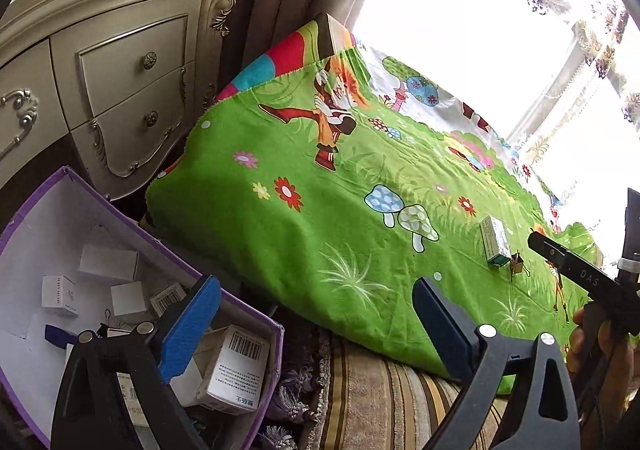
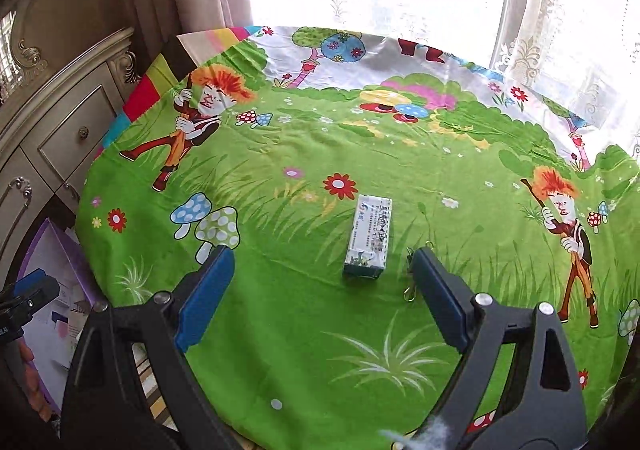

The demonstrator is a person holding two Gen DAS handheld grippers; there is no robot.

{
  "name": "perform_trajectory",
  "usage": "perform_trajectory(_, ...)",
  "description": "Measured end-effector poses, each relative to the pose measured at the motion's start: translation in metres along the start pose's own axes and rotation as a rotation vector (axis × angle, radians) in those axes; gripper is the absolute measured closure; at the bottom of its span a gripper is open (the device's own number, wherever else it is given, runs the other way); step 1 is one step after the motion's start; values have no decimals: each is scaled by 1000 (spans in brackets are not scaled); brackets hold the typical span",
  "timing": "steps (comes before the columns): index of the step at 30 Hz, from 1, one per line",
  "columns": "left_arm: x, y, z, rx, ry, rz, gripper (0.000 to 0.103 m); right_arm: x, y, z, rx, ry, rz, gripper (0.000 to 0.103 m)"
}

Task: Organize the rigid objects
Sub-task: 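Move both tools back over the bed toward the last box and pink clip, then grasp the pink binder clip with the right tool while the left tool grasps the white-blue medicine box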

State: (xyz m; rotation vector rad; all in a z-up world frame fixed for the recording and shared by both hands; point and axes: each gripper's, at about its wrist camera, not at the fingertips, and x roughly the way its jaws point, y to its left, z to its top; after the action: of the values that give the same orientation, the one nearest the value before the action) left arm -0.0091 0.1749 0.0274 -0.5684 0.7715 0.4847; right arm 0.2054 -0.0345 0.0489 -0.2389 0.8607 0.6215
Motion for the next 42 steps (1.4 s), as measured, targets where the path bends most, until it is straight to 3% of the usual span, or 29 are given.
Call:
perform_trajectory(2, 4, -9, 0, 18, 9, -6, 10, 7, -17, -4, 36, 5, -1, 11)
perform_trajectory(7, 16, -31, 1, 61, 20, -38, 20, 27, -60, -17, 131, 46, 8, 28)
perform_trajectory(11, 26, -54, 2, 107, 23, -60, 23, 38, -76, -24, 169, 60, 18, 32)
perform_trajectory(15, 33, -76, 5, 158, 19, -92, 24, 52, -79, -26, 163, 70, 21, 33)
perform_trajectory(20, 42, -98, 8, 189, 48, -136, 24, 66, -86, -28, 176, 92, 25, 43)
perform_trajectory(31, 73, -166, 11, 319, 107, -138, 24, 68, -101, -28, 211, 58, 9, 68)
perform_trajectory(42, 115, -225, 7, 363, 157, -128, 24, 55, -126, -38, 310, 27, -31, 77)
